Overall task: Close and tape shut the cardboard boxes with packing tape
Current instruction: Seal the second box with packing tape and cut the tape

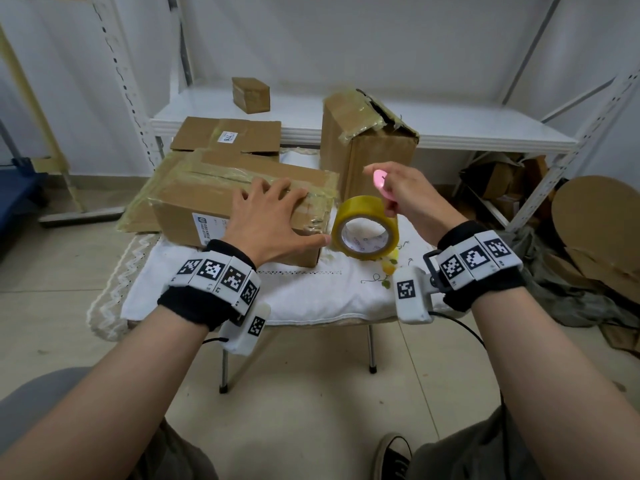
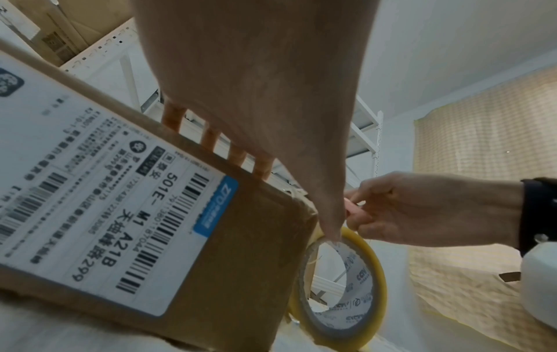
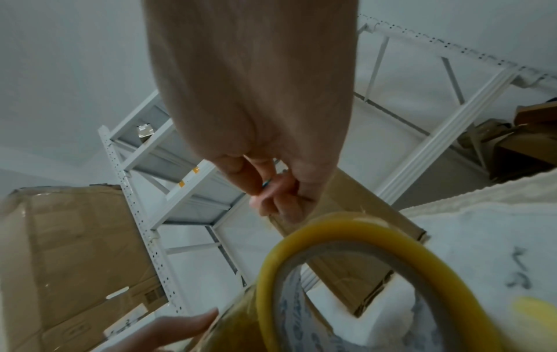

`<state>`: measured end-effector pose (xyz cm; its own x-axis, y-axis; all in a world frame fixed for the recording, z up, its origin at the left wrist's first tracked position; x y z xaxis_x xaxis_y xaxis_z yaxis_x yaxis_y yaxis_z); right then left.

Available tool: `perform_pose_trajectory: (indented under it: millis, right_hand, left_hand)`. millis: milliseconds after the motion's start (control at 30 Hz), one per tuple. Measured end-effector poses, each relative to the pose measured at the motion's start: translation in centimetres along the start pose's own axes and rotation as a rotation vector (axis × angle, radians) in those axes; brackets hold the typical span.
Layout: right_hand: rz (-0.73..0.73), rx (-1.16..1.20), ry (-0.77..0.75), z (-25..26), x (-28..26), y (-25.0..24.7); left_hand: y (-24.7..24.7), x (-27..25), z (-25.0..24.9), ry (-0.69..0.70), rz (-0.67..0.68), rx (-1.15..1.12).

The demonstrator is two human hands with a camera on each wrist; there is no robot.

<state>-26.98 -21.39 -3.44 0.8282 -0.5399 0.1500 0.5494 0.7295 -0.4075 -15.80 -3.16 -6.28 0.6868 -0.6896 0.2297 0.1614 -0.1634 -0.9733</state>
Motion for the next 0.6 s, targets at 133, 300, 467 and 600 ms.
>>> perform_pose_trajectory:
  millis: [133,300,467,600]
  right_hand:
    - [0.014,-0.054,-0.083,0.7,0.5,1.1]
    - [-0.004,-0.096,-0.149,1.1,1.3,2.3]
    - [-0.087,-0.231,-0.171,1.2,1.5,2.1]
    - [-0.146,-0.32,-0.165,0.9,1.6,1.2]
  left_hand:
    - [-0.2,0.0,-0.2,-0.018,-0.022,-0.024]
    - [-0.2,-0.1,-0.1,-0.029,-0.028,-0.023]
    - [-0.1,-0.1,-0.1,-0.037,-0.042,-0.009]
    - [0.0,-0.1,0.0,-0.046,-0.039,-0.021]
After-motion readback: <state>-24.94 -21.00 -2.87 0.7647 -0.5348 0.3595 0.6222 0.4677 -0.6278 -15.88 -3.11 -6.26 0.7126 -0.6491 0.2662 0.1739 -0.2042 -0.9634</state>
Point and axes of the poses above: each hand's wrist, its own x-axis towards the middle knuckle, its own y-axis out of the palm, z = x × y, the point moved 7 cm from there along x, towards the middle knuckle, and after that the axes turned 5 degrees about -y, right-handed, at the moved point
